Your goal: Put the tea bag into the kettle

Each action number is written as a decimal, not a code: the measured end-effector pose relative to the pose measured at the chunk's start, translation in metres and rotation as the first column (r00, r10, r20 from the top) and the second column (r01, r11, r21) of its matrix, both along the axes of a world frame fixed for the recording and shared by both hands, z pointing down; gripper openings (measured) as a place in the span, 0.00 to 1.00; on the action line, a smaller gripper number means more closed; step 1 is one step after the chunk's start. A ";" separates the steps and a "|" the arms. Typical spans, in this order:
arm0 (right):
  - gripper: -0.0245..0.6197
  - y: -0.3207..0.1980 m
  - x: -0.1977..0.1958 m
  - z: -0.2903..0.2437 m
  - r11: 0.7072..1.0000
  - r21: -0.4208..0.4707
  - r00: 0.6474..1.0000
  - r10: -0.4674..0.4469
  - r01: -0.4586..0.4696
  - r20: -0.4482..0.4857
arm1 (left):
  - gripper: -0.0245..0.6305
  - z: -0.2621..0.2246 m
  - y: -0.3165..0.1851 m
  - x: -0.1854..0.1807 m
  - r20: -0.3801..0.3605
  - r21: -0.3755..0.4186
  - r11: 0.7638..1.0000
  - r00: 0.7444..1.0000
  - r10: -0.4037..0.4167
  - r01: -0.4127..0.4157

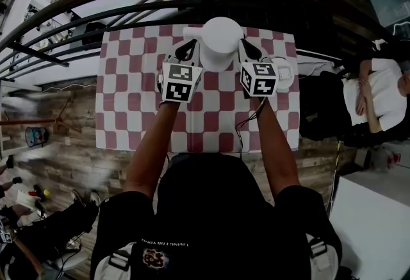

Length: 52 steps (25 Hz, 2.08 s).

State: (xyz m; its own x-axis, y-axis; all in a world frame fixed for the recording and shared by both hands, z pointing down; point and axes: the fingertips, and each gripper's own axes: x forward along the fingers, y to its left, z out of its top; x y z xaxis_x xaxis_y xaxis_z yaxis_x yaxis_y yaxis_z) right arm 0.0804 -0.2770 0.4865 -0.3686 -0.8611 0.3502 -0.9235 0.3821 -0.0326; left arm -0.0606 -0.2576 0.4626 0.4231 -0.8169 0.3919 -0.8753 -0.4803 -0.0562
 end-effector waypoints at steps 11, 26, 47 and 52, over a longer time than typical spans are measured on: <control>0.06 0.017 -0.006 -0.015 0.999 0.047 1.000 -0.027 0.027 0.000 | 0.04 -0.002 0.016 0.002 -0.005 0.011 1.000 1.000 -0.008 0.008; 0.06 0.076 -0.004 -0.052 0.992 0.109 0.998 -0.068 0.066 0.014 | 0.04 -0.028 0.058 0.008 -0.042 0.042 0.999 0.999 -0.016 0.018; 0.06 0.162 -0.012 -0.123 0.972 0.230 0.998 -0.062 0.054 0.025 | 0.04 -0.088 0.141 0.010 -0.087 0.142 0.989 0.995 0.046 -0.034; 0.06 0.193 -0.019 -0.152 0.951 0.303 0.998 -0.058 0.053 0.009 | 0.04 -0.113 0.169 0.002 -0.093 0.196 0.980 0.994 0.051 -0.032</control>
State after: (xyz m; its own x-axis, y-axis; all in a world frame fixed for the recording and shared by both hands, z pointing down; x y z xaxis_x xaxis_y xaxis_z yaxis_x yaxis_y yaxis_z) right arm 0.0618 -0.0841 0.3350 -0.4227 -0.9036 0.0689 -0.9009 0.4273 0.0763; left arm -0.0587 -0.0889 0.3500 0.4865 -0.8542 0.1832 -0.8606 -0.5047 -0.0679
